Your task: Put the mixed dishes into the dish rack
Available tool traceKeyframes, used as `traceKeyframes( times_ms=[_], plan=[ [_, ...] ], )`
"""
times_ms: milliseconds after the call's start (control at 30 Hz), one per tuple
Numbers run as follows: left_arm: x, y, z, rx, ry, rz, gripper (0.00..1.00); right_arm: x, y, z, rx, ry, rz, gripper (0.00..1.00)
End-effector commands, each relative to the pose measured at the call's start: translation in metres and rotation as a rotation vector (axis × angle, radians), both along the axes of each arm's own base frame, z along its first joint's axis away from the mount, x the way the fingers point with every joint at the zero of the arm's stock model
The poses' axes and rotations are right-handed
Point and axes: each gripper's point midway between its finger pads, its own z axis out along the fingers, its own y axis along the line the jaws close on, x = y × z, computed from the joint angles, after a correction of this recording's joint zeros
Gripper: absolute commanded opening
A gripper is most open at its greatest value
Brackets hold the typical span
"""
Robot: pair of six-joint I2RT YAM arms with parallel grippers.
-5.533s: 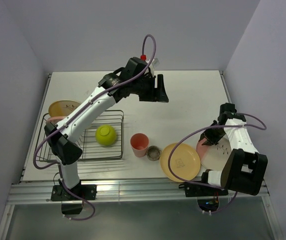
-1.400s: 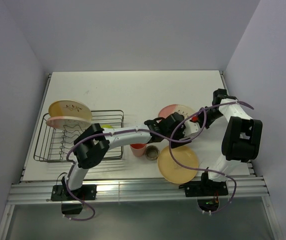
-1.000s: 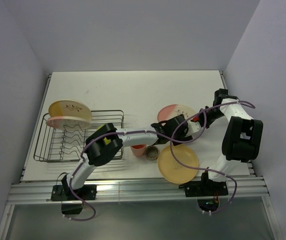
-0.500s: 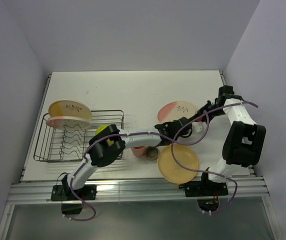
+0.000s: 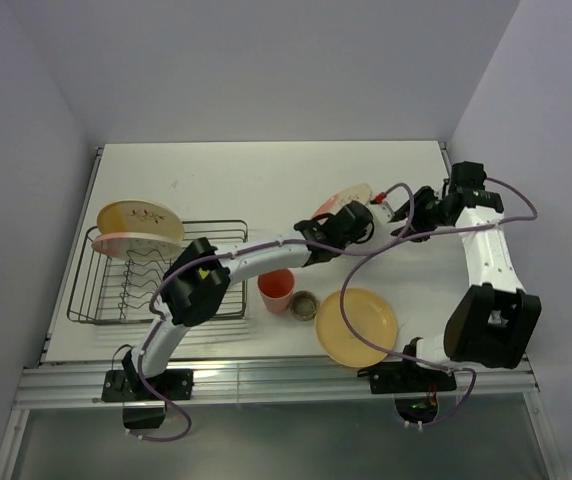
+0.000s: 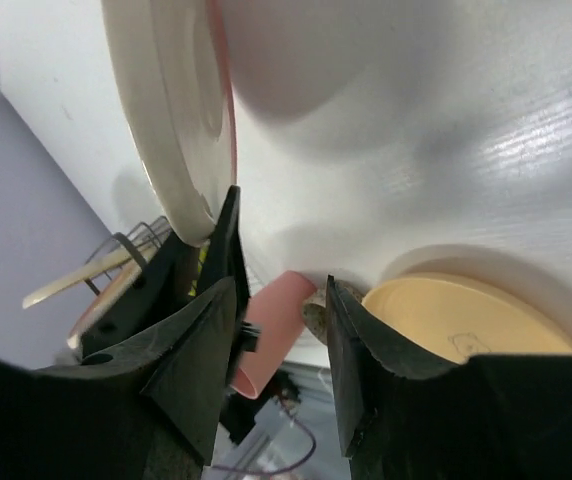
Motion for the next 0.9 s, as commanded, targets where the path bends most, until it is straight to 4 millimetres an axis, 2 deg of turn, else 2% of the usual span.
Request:
traceKeyframes(
  times_ms=[0,67,100,167,200,267,300,333,367,400,433,467,500,567,600,667,700,767,800,867],
  plan=[
    [0.036,0.03,0.134,-0.306,-0.082,0.157,0.0,-0.019,0.016,0.038,-0.005,-0.089,0.051,0.49],
    [0.046,0.042,0.162,-0.41,-0.06,0.192,0.0,-0.024,0.021,0.044,0.009,-0.11,0.059,0.49],
    [0.047,0.049,0.195,-0.488,-0.072,0.195,0.0,-0.025,0.021,0.045,0.005,-0.114,0.058,0.48],
    [0.052,0.06,0.224,-0.61,-0.044,0.21,0.0,-0.027,0.019,0.045,-0.015,-0.123,0.057,0.48],
    [0.05,0.069,0.252,-0.67,-0.061,0.209,0.0,-0.028,0.019,0.043,-0.019,-0.121,0.061,0.48],
    [0.056,0.089,0.278,-0.76,-0.065,0.235,0.0,-0.033,0.022,0.031,-0.001,-0.095,0.064,0.48],
    [0.049,0.098,0.303,-0.822,-0.064,0.209,0.0,-0.036,0.025,0.019,0.018,-0.077,0.061,0.48],
    [0.048,0.106,0.317,-0.886,-0.048,0.217,0.0,-0.037,0.027,0.015,0.034,-0.075,0.063,0.48],
    [0.05,0.12,0.33,-0.923,-0.055,0.226,0.0,-0.04,0.029,0.01,0.05,-0.066,0.063,0.47],
    [0.041,0.134,0.356,-0.979,-0.069,0.212,0.0,-0.042,0.032,0.001,0.074,-0.053,0.059,0.47],
    [0.037,0.145,0.369,-1.041,-0.057,0.225,0.0,-0.042,0.034,0.0,0.082,-0.055,0.059,0.47],
    [0.038,0.163,0.383,-1.081,-0.07,0.247,0.0,-0.041,0.035,-0.002,0.087,-0.056,0.059,0.47],
    [0.025,0.183,0.406,-1.135,-0.082,0.244,0.0,-0.04,0.037,-0.004,0.089,-0.066,0.062,0.47],
    [0.017,0.214,0.43,-1.228,-0.09,0.285,0.0,-0.037,0.039,-0.003,0.088,-0.077,0.066,0.47],
    [0.002,0.235,0.446,-1.294,-0.087,0.311,0.0,-0.035,0.042,-0.001,0.091,-0.085,0.078,0.47],
    [-0.006,0.266,0.456,-1.355,-0.102,0.384,0.0,-0.029,0.045,-0.001,0.092,-0.087,0.087,0.47],
    [-0.025,0.286,0.469,-1.429,-0.096,0.405,0.0,-0.027,0.051,0.002,0.093,-0.096,0.106,0.47],
    [-0.034,0.318,0.468,-1.498,-0.115,0.525,0.0,-0.022,0.058,0.002,0.101,-0.09,0.122,0.46],
    [-0.05,0.336,0.472,-1.543,-0.121,0.559,0.0,-0.017,0.062,0.008,0.106,-0.107,0.129,0.46],
    [-0.06,0.36,0.456,-1.599,-0.093,0.697,0.0,-0.014,0.074,0.009,0.115,-0.105,0.164,0.46]
  ],
)
